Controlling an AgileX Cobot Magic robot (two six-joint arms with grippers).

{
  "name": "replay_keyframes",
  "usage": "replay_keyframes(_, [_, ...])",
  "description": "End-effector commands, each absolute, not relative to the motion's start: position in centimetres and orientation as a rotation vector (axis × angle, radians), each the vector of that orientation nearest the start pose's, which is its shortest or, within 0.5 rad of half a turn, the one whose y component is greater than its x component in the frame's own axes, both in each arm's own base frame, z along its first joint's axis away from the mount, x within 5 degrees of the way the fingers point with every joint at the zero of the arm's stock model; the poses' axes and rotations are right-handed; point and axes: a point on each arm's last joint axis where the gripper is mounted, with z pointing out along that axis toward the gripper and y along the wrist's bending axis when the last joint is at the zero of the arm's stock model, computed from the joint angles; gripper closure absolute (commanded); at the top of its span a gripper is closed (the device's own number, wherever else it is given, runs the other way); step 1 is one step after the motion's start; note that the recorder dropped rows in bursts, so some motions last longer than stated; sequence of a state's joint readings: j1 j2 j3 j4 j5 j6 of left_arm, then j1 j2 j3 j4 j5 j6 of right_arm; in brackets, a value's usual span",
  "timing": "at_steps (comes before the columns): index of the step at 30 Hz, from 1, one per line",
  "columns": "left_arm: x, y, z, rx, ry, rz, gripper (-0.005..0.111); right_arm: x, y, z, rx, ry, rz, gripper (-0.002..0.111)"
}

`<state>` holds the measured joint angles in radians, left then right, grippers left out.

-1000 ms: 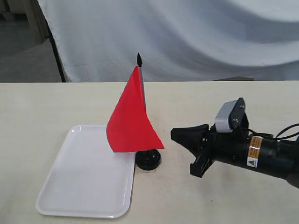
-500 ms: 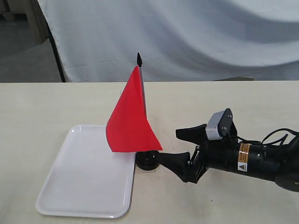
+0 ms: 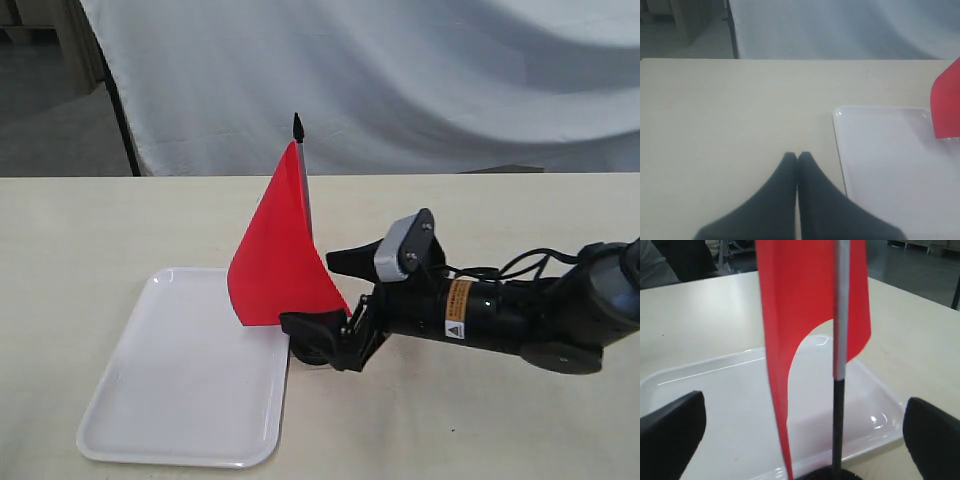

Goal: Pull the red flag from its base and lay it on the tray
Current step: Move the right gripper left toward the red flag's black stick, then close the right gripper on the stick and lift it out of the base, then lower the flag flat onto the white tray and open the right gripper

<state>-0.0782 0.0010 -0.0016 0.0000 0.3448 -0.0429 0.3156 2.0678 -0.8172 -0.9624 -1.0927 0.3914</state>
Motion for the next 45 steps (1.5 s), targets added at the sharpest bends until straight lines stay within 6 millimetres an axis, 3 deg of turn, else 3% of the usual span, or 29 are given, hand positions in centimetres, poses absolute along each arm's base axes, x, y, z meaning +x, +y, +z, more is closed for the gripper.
replay_keyframes(1, [5.3, -0.5, 18.2, 0.040, 1.826, -0.089, 0.107, 31.9, 19.1, 11.7, -1.051, 1.595, 0.776, 0.004])
replay_keyframes(6, [5.3, -0.5, 18.2, 0.040, 1.826, -0.089, 0.107, 32.3, 20.6, 12.4, -1.048, 1.576, 0.766, 0.004])
replay_keyframes(11, [5.3, -0.5, 18.2, 0.040, 1.826, -0.089, 0.107, 32.4, 20.5, 12.4, -1.031, 1.586, 0.765, 0.004])
replay_keyframes(12, [5.3, -0.5, 18.2, 0.040, 1.826, -0.089, 0.107, 32.4, 20.5, 12.4, -1.038, 1.579, 0.758, 0.011])
replay_keyframes(13, [5.3, -0.5, 18.2, 0.040, 1.826, -0.089, 0.107, 32.4, 20.5, 12.4, -1.049, 1.570, 0.749, 0.027])
replay_keyframes(15, [5.3, -0.5, 18.2, 0.040, 1.826, -0.089, 0.107, 32.4, 20.4, 12.2, -1.056, 1.593, 0.728, 0.087])
replay_keyframes(16, [5.3, -0.5, 18.2, 0.040, 1.826, -0.089, 0.107, 32.5, 20.3, 12.0, -1.049, 1.626, 0.723, 0.106])
replay_keyframes(20, [5.3, -0.5, 18.2, 0.040, 1.826, -0.089, 0.107, 32.4, 20.4, 12.2, -1.049, 1.611, 0.732, 0.109])
replay_keyframes(22, [5.3, -0.5, 18.2, 0.040, 1.826, -0.089, 0.107, 32.3, 20.5, 13.2, -1.013, 1.586, 0.776, 0.109])
replay_keyframes(27, [5.3, -0.5, 18.2, 0.040, 1.826, -0.089, 0.107, 31.8, 20.7, 17.4, -0.874, 1.576, 0.900, 0.109])
replay_keyframes(32, [5.3, -0.5, 18.2, 0.040, 1.826, -0.089, 0.107, 31.1, 21.1, 20.9, -0.616, 1.719, 1.014, 0.109])
replay_keyframes(39, [5.3, -0.5, 18.2, 0.040, 1.826, -0.089, 0.107, 30.4, 23.5, 20.3, -0.441, 1.996, 0.993, 0.109])
replay_keyframes(45, [5.3, -0.5, 18.2, 0.040, 1.826, -0.089, 0.107, 29.5, 27.6, 18.6, -0.542, 2.147, 1.041, 0.109])
